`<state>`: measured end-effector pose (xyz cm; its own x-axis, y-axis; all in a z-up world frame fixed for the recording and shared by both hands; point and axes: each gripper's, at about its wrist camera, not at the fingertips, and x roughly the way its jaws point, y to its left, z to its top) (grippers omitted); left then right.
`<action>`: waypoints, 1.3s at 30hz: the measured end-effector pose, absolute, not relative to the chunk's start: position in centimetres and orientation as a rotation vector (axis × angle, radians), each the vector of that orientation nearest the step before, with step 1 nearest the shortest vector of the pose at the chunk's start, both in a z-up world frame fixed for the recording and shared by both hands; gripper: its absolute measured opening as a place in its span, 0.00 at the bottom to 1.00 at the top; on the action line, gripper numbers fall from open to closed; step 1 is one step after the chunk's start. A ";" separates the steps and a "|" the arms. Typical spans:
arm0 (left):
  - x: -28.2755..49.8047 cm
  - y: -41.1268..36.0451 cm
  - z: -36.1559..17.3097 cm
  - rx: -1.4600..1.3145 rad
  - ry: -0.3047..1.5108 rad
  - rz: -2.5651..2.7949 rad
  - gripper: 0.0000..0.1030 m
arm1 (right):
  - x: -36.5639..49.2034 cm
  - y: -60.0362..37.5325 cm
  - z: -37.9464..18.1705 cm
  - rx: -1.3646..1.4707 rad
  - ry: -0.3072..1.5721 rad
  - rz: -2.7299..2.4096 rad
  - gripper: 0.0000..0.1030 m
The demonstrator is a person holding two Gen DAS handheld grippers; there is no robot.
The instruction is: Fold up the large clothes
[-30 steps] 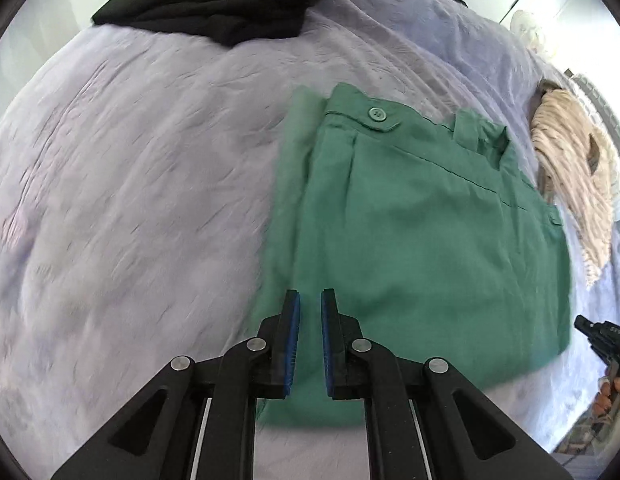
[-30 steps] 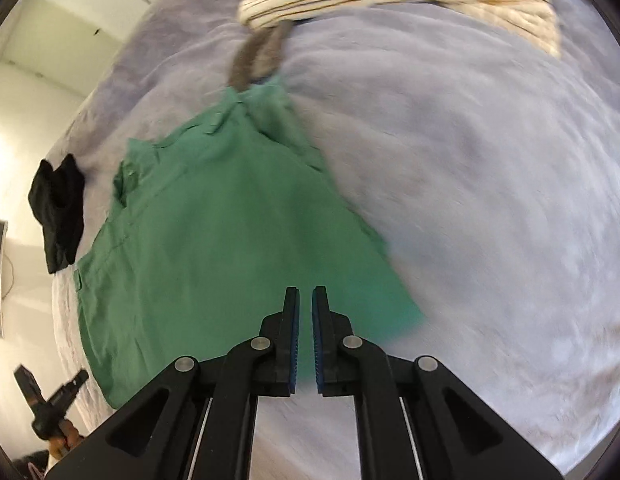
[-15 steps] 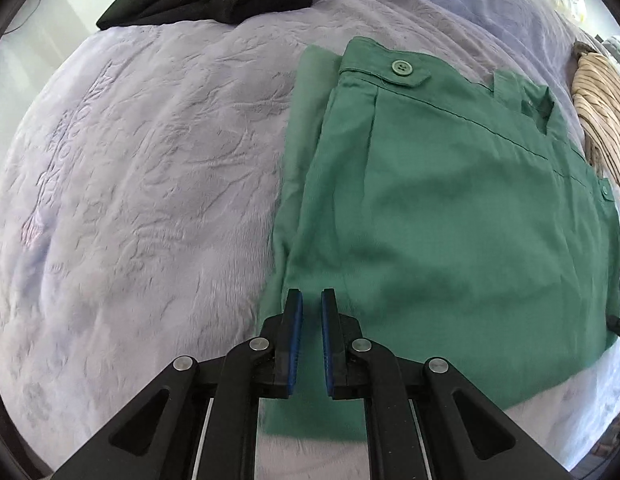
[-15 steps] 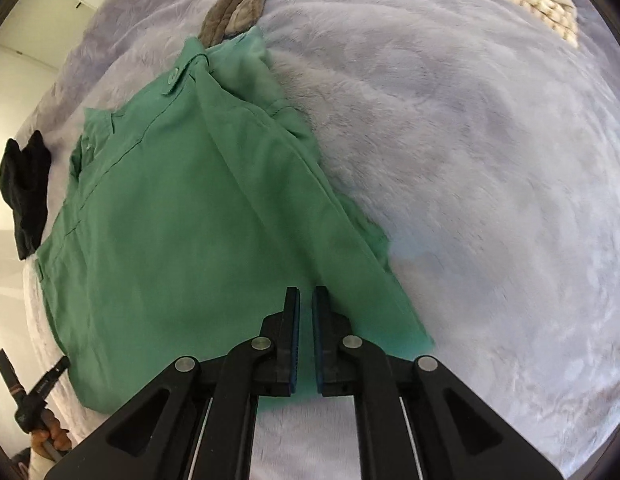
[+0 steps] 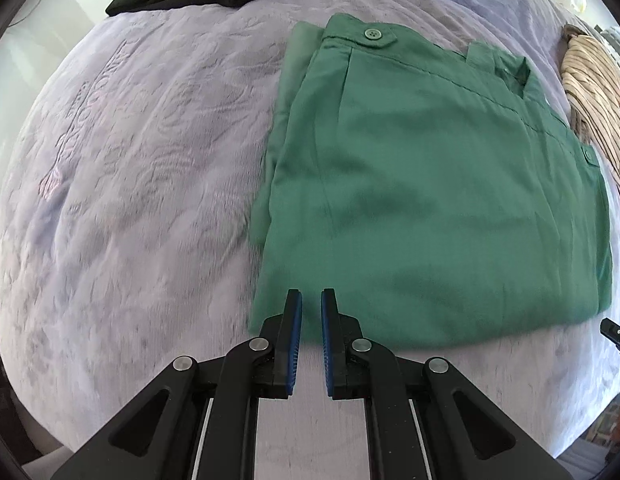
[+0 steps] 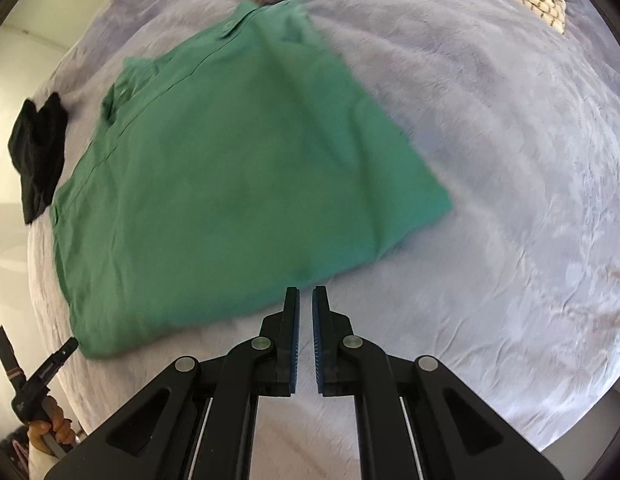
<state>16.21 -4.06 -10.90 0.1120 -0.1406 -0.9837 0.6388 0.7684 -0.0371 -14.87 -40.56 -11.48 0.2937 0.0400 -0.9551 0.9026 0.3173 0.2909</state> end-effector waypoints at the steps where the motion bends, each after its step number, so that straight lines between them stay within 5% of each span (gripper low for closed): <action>1: 15.9 -3.8 -10.8 0.454 1.348 -0.601 0.11 | -14.6 -40.1 -11.3 1.078 1.129 -0.753 0.07; 20: 9.8 -2.1 -10.0 0.504 1.407 -0.628 0.12 | -9.6 -32.4 -8.5 0.994 1.197 -0.598 0.07; 21: 9.5 -1.9 -10.0 0.502 1.412 -0.623 0.46 | -9.4 -32.1 -8.4 0.994 1.201 -0.595 0.07; 22: 9.4 -1.7 -10.0 0.501 1.417 -0.606 1.00 | -9.2 -31.8 -8.3 0.993 1.203 -0.592 0.07; 26: 8.5 -1.1 -9.5 0.514 1.375 -0.599 0.99 | -8.2 -30.8 -8.3 0.988 1.214 -0.577 0.09; 30: 8.6 -0.9 -9.5 0.536 1.364 -0.596 0.99 | -7.6 -30.0 -8.2 0.971 1.220 -0.581 0.50; 33: 8.9 -0.4 -9.5 0.527 1.363 -0.595 0.99 | -6.8 -29.3 -8.0 0.955 1.215 -0.578 0.54; 37: 10.2 -0.6 -9.6 0.524 1.364 -0.602 0.99 | -5.5 -28.4 -8.0 0.944 1.204 -0.554 0.80; 39: 10.8 -0.5 -9.8 0.524 1.366 -0.600 0.99 | -4.9 -27.8 -7.8 0.927 1.190 -0.548 0.80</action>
